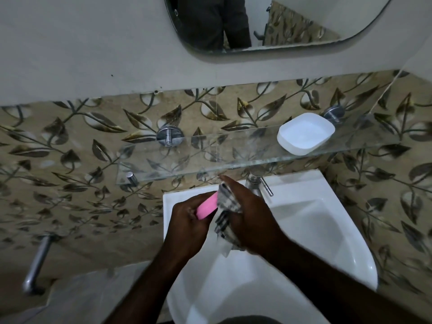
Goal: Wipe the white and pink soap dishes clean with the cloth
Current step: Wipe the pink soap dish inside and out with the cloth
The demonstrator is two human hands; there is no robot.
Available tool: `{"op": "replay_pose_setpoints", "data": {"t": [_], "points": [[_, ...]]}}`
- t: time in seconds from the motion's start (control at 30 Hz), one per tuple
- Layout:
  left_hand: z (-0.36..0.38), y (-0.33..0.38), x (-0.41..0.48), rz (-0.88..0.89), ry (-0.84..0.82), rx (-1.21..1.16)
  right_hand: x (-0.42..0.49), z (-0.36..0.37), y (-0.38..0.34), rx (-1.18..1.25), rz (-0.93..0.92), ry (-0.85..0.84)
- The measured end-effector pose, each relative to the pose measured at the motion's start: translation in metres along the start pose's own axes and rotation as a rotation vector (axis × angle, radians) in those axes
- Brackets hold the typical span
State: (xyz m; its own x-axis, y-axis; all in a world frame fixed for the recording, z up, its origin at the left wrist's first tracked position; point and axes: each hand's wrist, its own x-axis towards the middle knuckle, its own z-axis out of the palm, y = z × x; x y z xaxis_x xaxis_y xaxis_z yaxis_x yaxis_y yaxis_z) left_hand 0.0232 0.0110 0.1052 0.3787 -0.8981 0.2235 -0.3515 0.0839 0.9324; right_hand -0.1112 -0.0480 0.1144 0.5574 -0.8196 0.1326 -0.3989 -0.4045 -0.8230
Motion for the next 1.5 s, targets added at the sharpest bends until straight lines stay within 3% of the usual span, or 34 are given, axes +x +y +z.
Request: {"op": "replay_pose_setpoints", "data": {"t": [0.1, 0.23, 0.3, 0.43, 0.5, 0.6, 0.73, 0.93, 1.1, 1.17, 1.27, 1.33, 1.43, 1.5], "points": [[0.000, 0.005, -0.003, -0.111, -0.011, -0.213, 0.006, -0.010, 0.010, 0.288, 0.097, -0.118], [-0.001, 0.007, -0.003, -0.168, -0.042, -0.539, 0.013, -0.019, 0.020, 0.317, 0.032, -0.155], [-0.004, 0.008, -0.001, -0.183, -0.100, -0.471, 0.018, -0.022, 0.025, 0.146, -0.028, -0.132], [-0.008, 0.005, 0.009, -0.066, -0.193, 0.164, 0.019, -0.032, 0.027, -0.290, -0.097, -0.122], [-0.001, 0.005, 0.011, -0.047, -0.229, 0.315, 0.016, -0.035, 0.019, -0.359, -0.082, -0.074], [0.007, 0.001, 0.012, -0.053, -0.164, 0.297, 0.003, -0.015, 0.000, -0.403, -0.055, -0.053], [0.008, -0.005, 0.005, 0.045, -0.093, 0.145, -0.015, 0.008, -0.004, -0.540, -0.210, 0.022], [0.008, -0.007, 0.000, 0.017, -0.027, 0.162, 0.002, 0.002, 0.000, -0.313, -0.005, 0.091], [0.001, -0.008, 0.001, 0.079, -0.047, 0.155, -0.013, 0.017, -0.008, -0.474, -0.236, 0.018], [0.002, -0.010, -0.002, 0.097, -0.039, 0.201, -0.001, 0.004, 0.009, -0.450, -0.100, -0.009], [0.005, -0.009, -0.005, 0.067, -0.045, 0.222, 0.013, -0.020, 0.027, -0.201, 0.119, 0.050], [0.006, -0.008, -0.001, 0.072, -0.056, 0.228, 0.006, -0.015, 0.015, -0.295, 0.076, 0.007], [0.005, -0.008, 0.004, 0.110, -0.055, 0.191, -0.015, 0.007, -0.007, -0.476, -0.177, 0.011], [0.003, -0.008, 0.003, 0.144, -0.045, 0.183, -0.012, 0.007, -0.004, -0.512, -0.230, 0.000]]}}
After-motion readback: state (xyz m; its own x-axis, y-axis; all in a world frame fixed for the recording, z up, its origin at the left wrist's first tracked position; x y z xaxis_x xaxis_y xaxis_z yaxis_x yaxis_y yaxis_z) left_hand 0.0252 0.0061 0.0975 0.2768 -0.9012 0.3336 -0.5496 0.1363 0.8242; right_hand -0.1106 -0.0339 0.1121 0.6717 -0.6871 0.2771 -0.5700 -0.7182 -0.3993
